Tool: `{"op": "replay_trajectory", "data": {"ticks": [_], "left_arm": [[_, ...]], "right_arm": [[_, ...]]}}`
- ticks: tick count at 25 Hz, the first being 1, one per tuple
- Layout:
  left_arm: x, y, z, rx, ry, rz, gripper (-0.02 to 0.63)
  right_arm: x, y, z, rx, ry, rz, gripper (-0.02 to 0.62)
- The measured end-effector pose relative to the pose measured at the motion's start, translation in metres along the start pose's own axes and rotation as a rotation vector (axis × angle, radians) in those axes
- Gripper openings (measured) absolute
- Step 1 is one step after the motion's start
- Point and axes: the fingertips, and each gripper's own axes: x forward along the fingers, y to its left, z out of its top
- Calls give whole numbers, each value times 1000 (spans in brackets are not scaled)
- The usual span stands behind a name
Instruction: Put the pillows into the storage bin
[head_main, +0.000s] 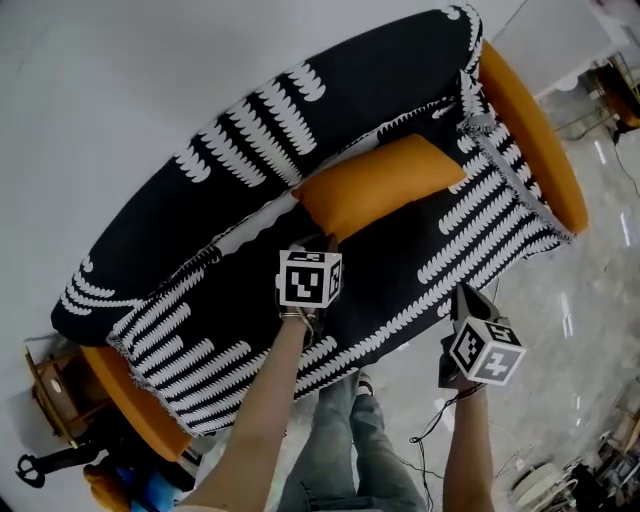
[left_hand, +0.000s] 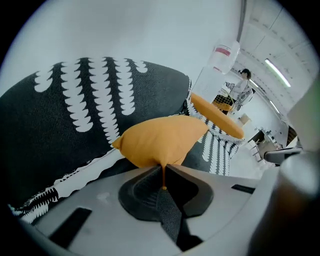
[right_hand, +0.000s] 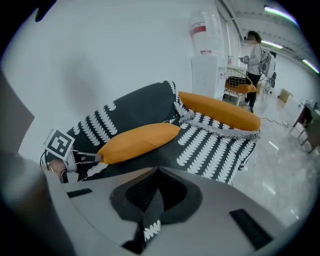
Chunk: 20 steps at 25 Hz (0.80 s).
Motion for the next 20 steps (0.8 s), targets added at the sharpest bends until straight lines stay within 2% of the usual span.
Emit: {"op": "replay_trajectory", "data": {"ticks": [10,20], "left_arm": [[-58,-40,33,33,-80,-10,26],[-145,-66,4,30,-101,34,26]], "right_arm": [[-63,-14,10,20,-67,-20,2],[-133,-11,0,17,-137,14,2]]}}
